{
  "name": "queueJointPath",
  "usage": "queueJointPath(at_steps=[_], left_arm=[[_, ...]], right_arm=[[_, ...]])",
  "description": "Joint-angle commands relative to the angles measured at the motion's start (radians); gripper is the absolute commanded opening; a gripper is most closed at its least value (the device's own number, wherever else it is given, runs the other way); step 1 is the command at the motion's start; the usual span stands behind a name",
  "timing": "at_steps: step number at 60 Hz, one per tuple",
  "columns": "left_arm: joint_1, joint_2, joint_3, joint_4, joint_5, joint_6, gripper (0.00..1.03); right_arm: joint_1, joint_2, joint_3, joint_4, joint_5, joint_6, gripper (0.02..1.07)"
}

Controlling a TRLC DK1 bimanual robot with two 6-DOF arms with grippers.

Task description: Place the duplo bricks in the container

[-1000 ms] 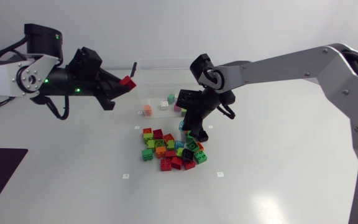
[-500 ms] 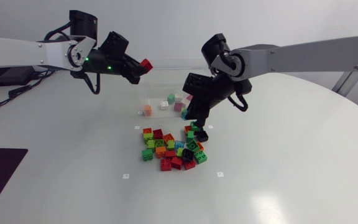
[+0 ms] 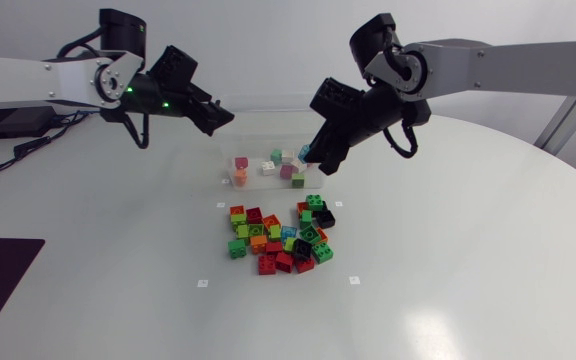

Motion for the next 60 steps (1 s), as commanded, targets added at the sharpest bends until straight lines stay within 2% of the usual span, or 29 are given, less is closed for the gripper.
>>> queueJointPath(at_steps=[1,10,27,49,60], left_arm=[[0.008,-0.114,-0.098,-0.022,0.009,0.072,0.98],[0.014,-0.224,-0.246,-0.078,0.059,0.188,0.98],[-0.03,-0.272,-0.46,-0.111,0.068,0.388,0.98],[-0.116,-0.244,-0.59,-0.116,0.056,0.506,0.98],[-0.138,-0.185,-0.608,-0.117,0.027,0.532,0.97]], right_arm=[[-0.01,-0.013,0.05,0.03,-0.01,0.046,0.42],[-0.016,0.019,0.108,0.063,-0.01,0.1,0.42],[-0.028,0.097,0.202,0.146,0.002,0.195,0.42],[-0.041,0.253,0.366,0.186,0.045,0.273,0.43],[-0.042,0.339,0.464,0.195,0.107,0.305,0.45]])
